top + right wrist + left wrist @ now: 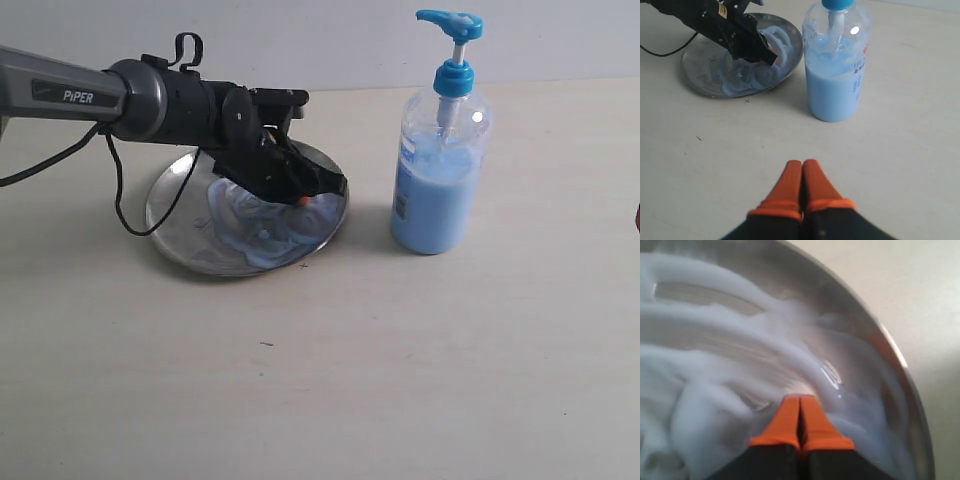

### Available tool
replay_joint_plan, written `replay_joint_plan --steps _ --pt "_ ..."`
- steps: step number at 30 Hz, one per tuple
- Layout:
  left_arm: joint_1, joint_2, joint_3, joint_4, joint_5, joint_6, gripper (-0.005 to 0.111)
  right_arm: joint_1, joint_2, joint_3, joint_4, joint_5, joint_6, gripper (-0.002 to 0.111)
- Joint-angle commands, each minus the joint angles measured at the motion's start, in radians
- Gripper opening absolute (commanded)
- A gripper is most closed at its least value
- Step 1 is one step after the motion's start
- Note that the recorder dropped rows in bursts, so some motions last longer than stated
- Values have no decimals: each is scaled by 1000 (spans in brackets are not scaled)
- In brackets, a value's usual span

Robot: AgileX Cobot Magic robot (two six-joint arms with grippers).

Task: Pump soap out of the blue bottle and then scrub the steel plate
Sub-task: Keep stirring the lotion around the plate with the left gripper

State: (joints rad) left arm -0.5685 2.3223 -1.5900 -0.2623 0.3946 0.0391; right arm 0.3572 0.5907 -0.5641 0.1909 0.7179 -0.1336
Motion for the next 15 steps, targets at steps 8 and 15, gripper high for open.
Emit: replay_joint_plan --steps 8,15 --pt "0 14 16 -245 240 283 0 -2 -8 2 0 -6 -5 0" --pt "0 14 16 -258 160 291 0 -2 -8 2 0 -6 -5 0"
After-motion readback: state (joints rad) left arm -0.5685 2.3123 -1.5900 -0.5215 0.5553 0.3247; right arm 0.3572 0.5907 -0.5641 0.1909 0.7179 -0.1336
